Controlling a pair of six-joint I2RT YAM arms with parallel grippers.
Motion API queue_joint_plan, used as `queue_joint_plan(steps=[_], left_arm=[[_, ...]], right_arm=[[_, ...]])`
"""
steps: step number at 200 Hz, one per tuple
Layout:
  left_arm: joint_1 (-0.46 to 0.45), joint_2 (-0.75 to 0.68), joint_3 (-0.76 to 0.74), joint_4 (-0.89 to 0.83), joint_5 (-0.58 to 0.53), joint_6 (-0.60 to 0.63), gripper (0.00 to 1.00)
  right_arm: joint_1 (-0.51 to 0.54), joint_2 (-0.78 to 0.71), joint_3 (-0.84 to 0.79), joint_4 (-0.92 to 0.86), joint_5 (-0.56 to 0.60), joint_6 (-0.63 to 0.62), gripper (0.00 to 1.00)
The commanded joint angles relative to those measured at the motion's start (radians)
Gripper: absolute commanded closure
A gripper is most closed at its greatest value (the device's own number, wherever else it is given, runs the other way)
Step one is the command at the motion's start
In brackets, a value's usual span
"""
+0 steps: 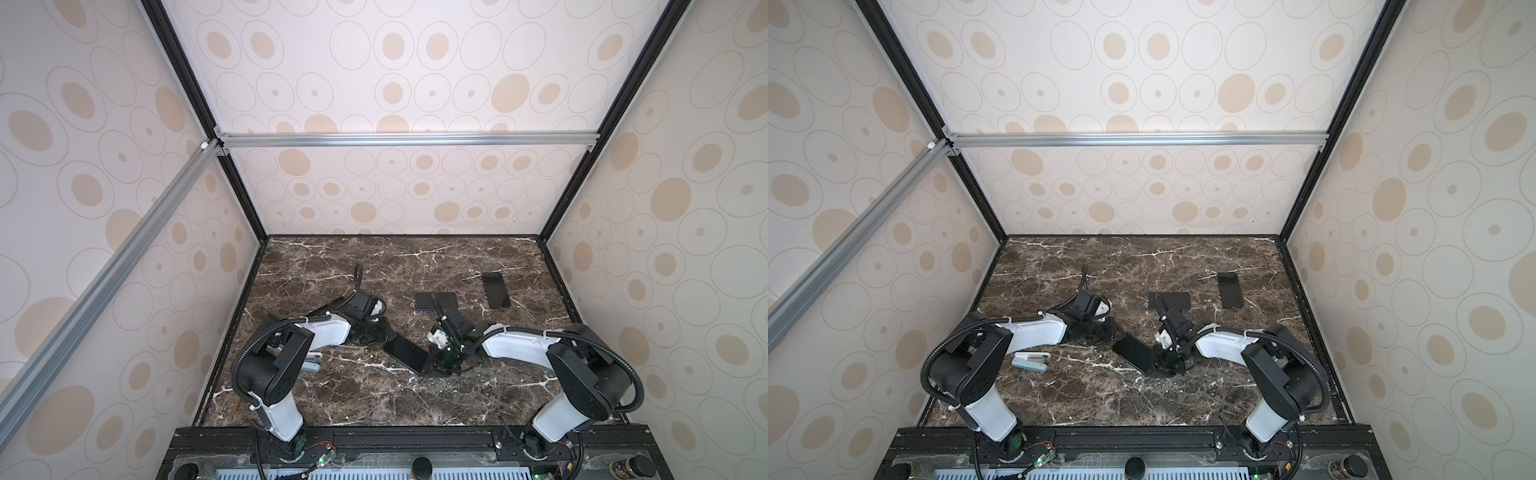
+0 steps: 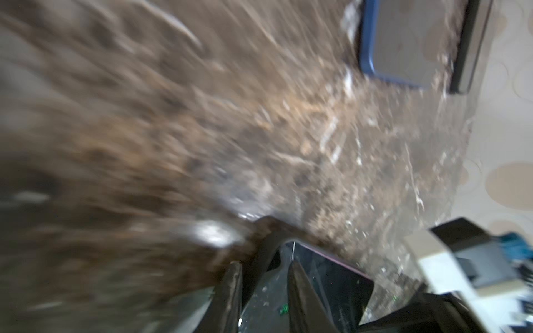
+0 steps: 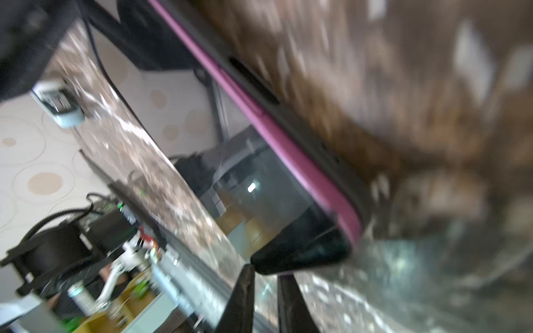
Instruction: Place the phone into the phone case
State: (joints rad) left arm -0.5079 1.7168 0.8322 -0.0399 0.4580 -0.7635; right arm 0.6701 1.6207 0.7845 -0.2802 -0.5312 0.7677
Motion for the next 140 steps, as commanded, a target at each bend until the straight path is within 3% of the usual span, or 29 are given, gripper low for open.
queue_joint_plan(steps=[1,47,140], left_arm=[[0.025,-0.007,0.024,-0.125,-0.043,0.091,0.71],[0.034,-0.001,0.029,-0.115,-0.040,0.134,0.70],[0.034,0.007,-0.055,-0.064,0.047,0.131,0.70]], right_arm=[[-0.006,-0.022,0.044,-0.023,0.164,-0.059,0.82],[-0.005,-0.117,0.044,-0.175,0.262,-0.096,0.80],[-0.008,0.014,0.145,-0.132,0.253,-0.091,0.84]])
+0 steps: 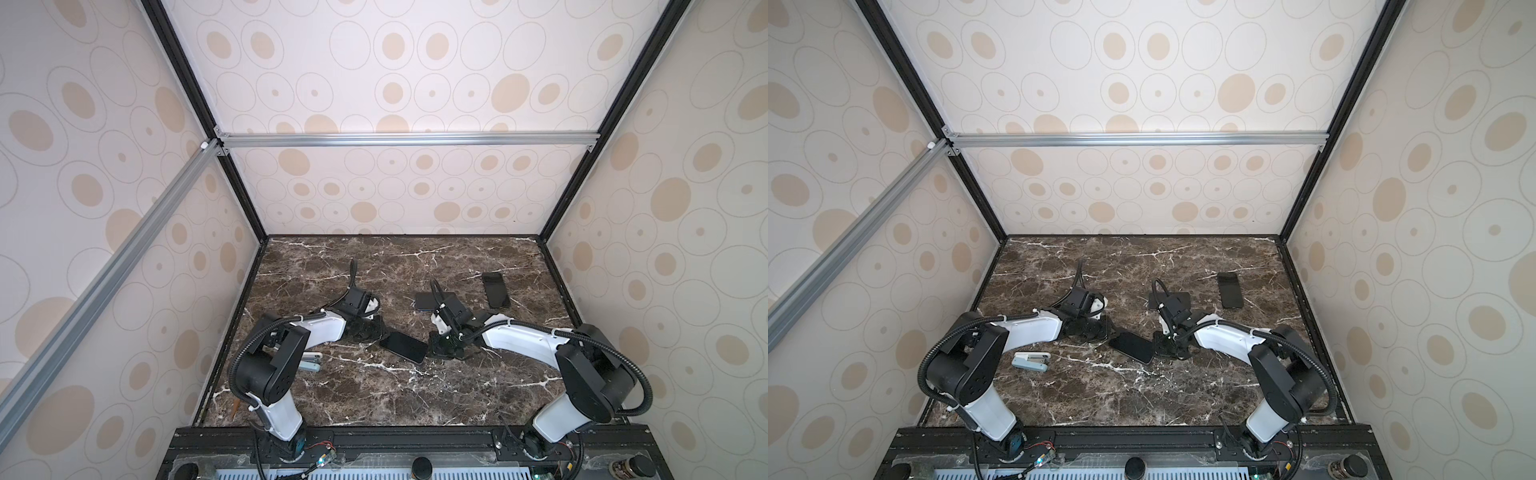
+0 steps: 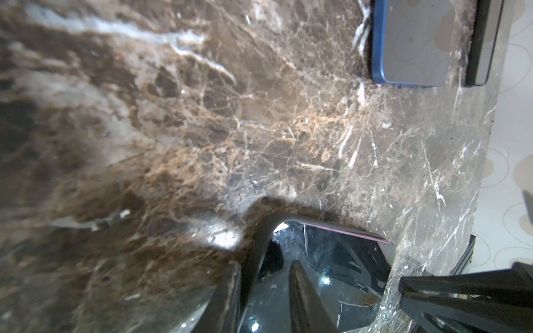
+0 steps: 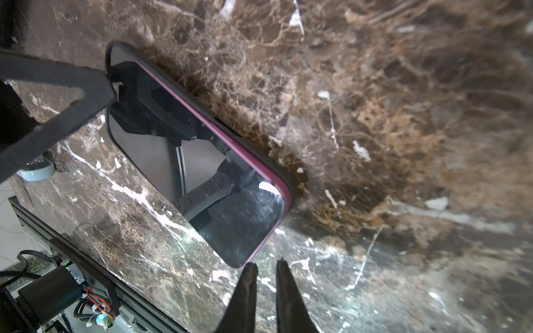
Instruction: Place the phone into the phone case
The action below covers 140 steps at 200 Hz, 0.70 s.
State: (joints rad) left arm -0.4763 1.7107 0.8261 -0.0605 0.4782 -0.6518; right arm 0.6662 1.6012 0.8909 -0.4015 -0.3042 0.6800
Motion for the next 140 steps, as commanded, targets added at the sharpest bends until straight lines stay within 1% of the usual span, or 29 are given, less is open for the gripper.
queue_joint_plan(steps=[1,21,40,101,140], left_arm=[[0.002,0.013,-0.050,-0.043,0.028,0.019,0.70],[0.004,0.015,-0.063,-0.030,0.040,0.013,0.70],[0.003,0.013,-0.070,-0.030,0.042,0.014,0.70],[0.003,0.016,-0.094,-0.033,0.051,0.008,0.70],[0.002,-0.006,-0.112,-0.037,0.047,-0.007,0.72]], right_arm=[[-0.003,0.034,0.038,-0.011,0.026,-0.003,0.84],[-0.004,0.058,0.052,-0.019,0.053,-0.005,0.86],[-0.004,0.077,0.055,-0.016,0.068,-0.004,0.92],[-0.013,0.109,0.050,-0.051,0.086,0.000,0.91],[-0.012,0.053,0.046,-0.094,0.096,0.000,0.89]])
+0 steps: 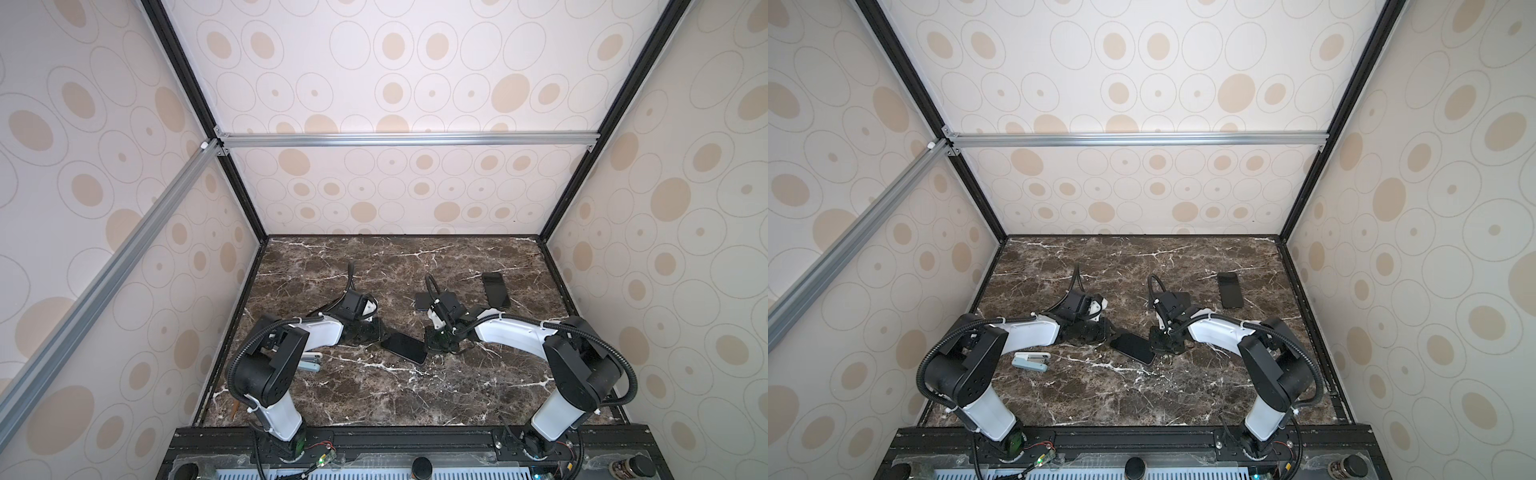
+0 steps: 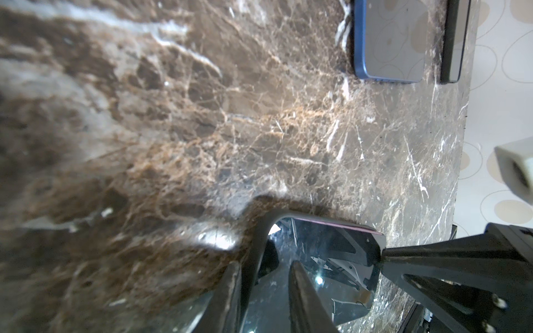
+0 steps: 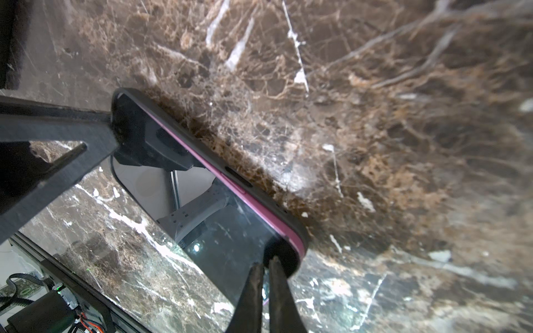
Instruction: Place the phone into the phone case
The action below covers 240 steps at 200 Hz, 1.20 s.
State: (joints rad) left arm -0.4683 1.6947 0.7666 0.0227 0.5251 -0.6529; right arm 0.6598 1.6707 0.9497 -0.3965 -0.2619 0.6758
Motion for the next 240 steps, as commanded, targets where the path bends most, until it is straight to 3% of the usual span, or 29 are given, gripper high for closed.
queue_joint_plan(steps=[1,58,144,240], left_arm=[[-0.006,0.010,-0.053,-0.120,0.001,-0.007,0.72],[-0.004,0.009,-0.064,-0.136,0.002,0.004,0.73],[-0.009,0.003,-0.083,-0.122,0.022,-0.011,0.75],[-0.009,0.000,-0.101,-0.103,0.029,-0.027,0.75]], right_arm=[[-0.006,-0.017,-0.013,-0.101,0.054,0.005,0.89],[-0.009,-0.065,-0.008,-0.156,0.075,-0.001,0.86],[-0.013,-0.033,-0.082,-0.006,-0.050,0.064,0.88],[-0.022,-0.116,-0.107,-0.003,-0.048,0.093,0.88]])
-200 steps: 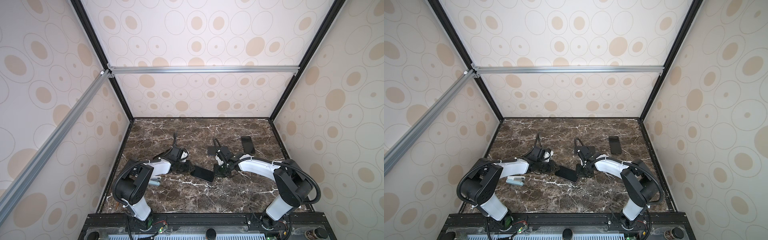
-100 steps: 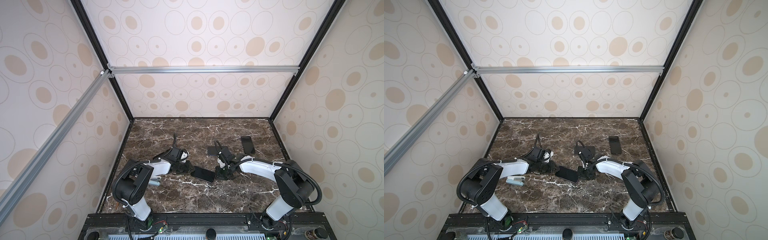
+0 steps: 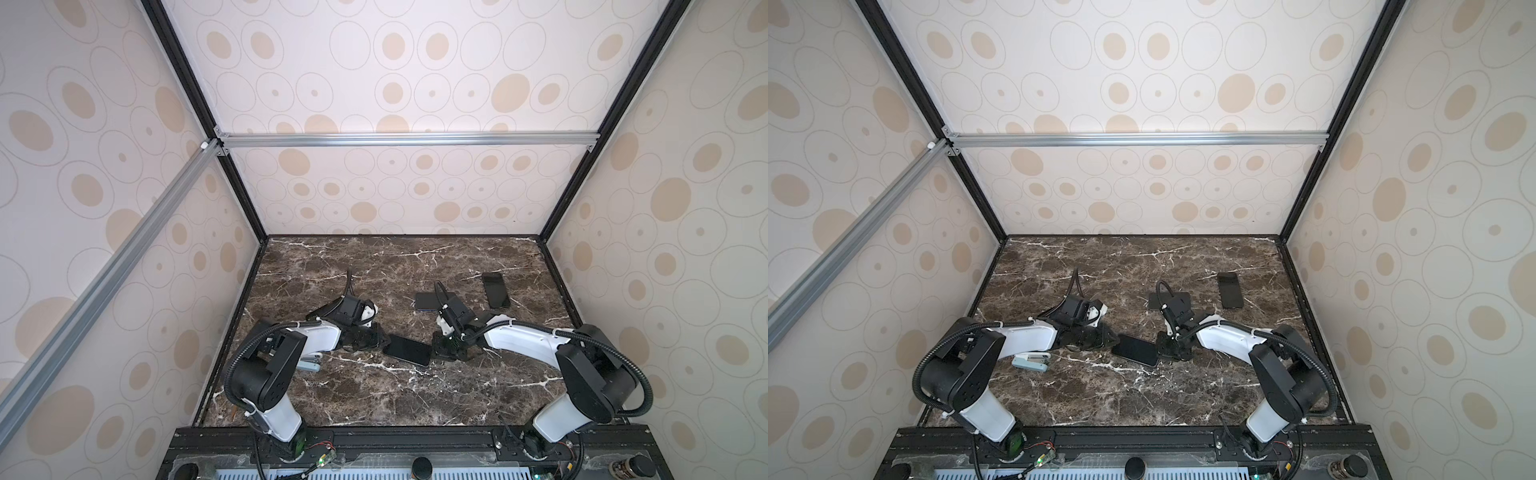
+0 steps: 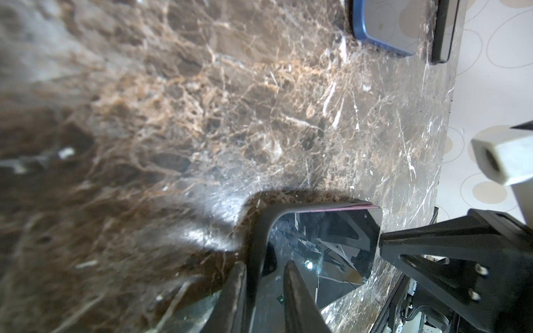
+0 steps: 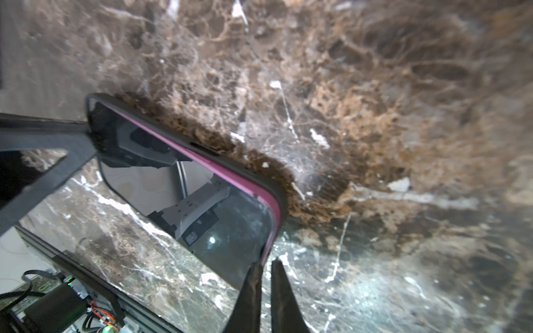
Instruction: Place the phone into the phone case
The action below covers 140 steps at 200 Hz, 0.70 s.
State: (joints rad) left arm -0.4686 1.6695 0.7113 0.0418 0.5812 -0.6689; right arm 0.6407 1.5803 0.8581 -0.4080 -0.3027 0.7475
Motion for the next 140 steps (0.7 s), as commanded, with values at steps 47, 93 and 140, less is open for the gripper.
queue_joint_plan(steps=[47,93,140], left_arm=[[-0.011,0.030,-0.041,-0.120,-0.020,-0.015,0.75],[-0.015,0.029,-0.042,-0.121,-0.018,-0.018,0.76],[-0.041,0.039,-0.054,-0.089,0.006,-0.051,0.76]], right_arm=[[-0.009,0.018,-0.046,0.062,-0.028,0.036,0.88],[-0.014,0.052,-0.076,0.136,-0.065,0.059,0.90],[-0.014,0.097,-0.106,0.174,-0.105,0.080,0.91]])
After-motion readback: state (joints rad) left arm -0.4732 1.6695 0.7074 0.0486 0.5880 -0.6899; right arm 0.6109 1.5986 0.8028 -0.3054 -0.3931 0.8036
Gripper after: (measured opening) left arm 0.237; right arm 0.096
